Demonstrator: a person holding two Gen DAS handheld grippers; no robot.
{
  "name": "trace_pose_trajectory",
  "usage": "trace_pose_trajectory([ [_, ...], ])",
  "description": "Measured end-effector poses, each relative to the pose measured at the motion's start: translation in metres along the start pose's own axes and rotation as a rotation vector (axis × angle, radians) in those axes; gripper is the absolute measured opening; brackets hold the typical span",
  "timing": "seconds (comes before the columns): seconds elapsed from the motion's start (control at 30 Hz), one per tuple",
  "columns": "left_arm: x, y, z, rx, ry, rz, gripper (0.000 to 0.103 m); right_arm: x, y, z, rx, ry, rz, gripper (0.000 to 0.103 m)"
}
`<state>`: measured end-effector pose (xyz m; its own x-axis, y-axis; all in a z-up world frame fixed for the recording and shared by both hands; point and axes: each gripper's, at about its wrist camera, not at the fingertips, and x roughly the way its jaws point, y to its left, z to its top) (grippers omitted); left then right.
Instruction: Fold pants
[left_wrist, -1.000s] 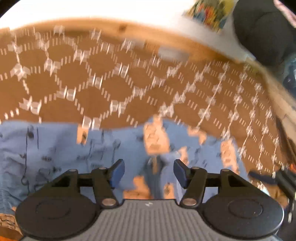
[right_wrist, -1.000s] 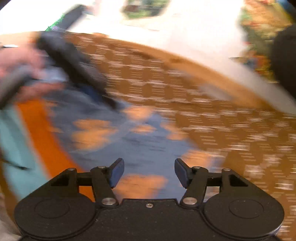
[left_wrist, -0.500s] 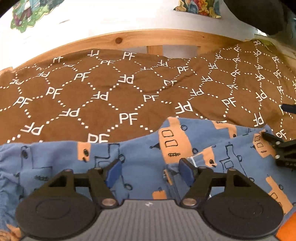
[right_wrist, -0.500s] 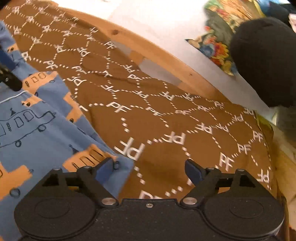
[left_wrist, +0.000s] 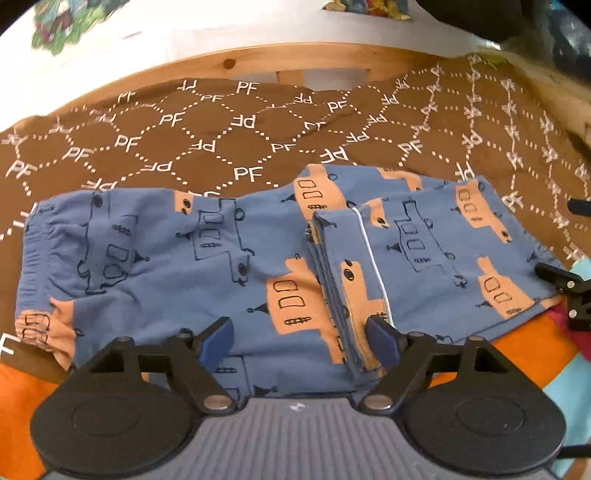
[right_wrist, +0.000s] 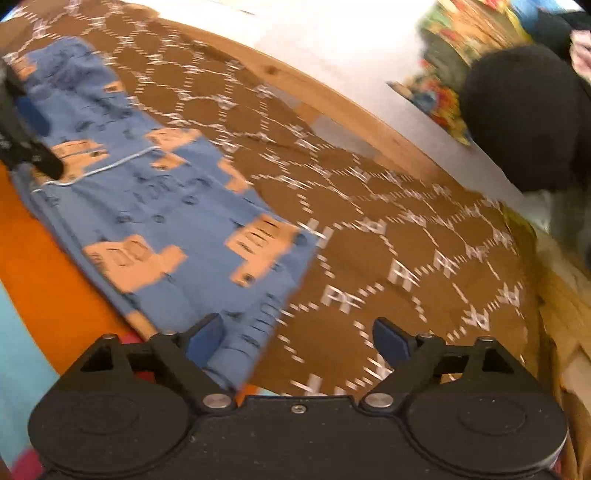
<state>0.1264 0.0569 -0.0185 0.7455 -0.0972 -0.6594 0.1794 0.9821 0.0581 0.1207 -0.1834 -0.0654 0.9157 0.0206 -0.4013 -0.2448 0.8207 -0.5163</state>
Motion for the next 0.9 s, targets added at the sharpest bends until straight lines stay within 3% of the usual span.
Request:
trace_pose_trajectory([
  [0.07,-0.003,0.0,0.005,-0.003,-0.005,0.0,0.084,-0.005,-0.007,0.005,0.003,-0.024,-0.025,0.09],
  [0.13,-0.003,-0.007,0.003,0.057,-0.008,0.032,0.086,-0.011,-0.003,0.007,-0.016,-0.065,-0.047,0.091],
  [0.2,0.003,-0.011,-0.001,0.092,0.003,0.049,0.087,0.0,0.007,0.003,-0.023,-0.017,0.004,0.092],
  [0.23,0.002,-0.009,-0.002,0.063,0.001,0.041,0.087,0.009,0.012,-0.002,-0.024,0.017,0.021,0.092],
  [0.3,-0.006,0.0,0.0,-0.013,-0.008,0.002,0.084,0.007,0.012,-0.004,0.008,0.001,0.006,0.092],
  [0.4,-0.041,0.02,-0.008,-0.073,-0.125,-0.047,0.079,0.001,0.008,0.006,0.021,-0.043,0.005,0.09],
  [0.5,-0.072,0.033,-0.018,-0.105,-0.232,0.128,0.075,-0.003,0.009,0.031,0.021,-0.142,0.049,0.089],
  [0.6,-0.083,0.059,-0.024,-0.234,-0.246,0.282,0.07,0.014,0.015,0.065,0.04,-0.187,0.199,0.082],
  [0.77,-0.066,0.104,-0.019,-0.359,-0.179,0.309,0.069,0.055,0.038,0.138,-0.002,-0.258,0.51,0.077],
  [0.83,-0.064,0.113,-0.018,-0.368,-0.186,0.296,0.06,0.079,0.056,0.167,-0.083,-0.229,0.619,0.068],
  [0.9,-0.061,0.113,-0.014,-0.329,-0.172,0.291,0.025,0.103,0.076,0.188,-0.128,-0.177,0.721,0.06],
])
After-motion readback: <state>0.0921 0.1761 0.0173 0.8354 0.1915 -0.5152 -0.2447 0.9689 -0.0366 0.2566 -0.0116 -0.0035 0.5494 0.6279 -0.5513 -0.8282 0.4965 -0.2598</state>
